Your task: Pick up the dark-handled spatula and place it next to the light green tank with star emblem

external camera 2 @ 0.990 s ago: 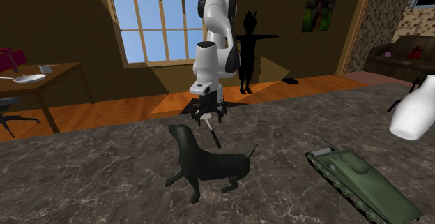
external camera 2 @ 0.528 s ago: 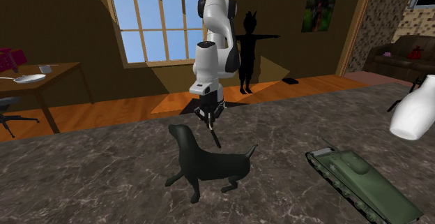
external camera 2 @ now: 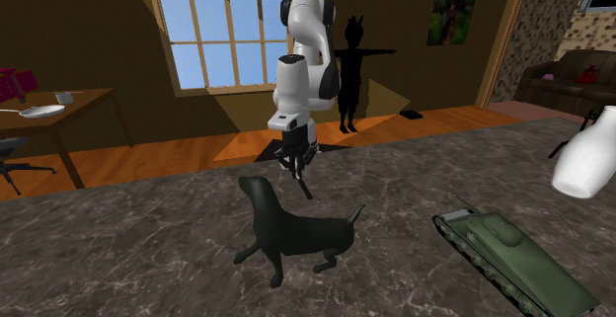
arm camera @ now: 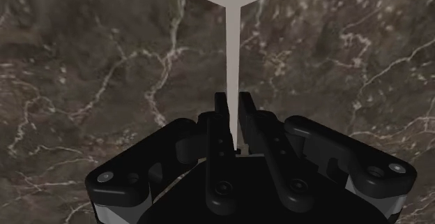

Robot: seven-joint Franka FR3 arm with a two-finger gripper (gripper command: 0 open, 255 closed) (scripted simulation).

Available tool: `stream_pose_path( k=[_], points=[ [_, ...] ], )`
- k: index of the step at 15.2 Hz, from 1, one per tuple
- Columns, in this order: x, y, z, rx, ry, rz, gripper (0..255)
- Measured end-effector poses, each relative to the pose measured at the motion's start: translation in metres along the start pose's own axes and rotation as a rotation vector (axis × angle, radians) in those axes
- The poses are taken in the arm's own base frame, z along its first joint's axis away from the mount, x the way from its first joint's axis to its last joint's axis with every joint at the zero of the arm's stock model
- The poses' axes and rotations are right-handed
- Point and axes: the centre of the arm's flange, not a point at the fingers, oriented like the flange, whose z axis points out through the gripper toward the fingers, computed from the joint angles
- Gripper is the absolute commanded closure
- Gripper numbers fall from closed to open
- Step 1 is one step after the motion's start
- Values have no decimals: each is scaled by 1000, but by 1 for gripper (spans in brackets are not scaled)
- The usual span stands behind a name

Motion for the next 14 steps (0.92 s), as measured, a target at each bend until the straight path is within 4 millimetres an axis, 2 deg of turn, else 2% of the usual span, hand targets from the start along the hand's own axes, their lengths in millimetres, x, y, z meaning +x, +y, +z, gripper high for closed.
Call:
stream_pose_path(
  k=[14],
  points=[
    [4,0,-75,0,0,0,255]
  ],
)
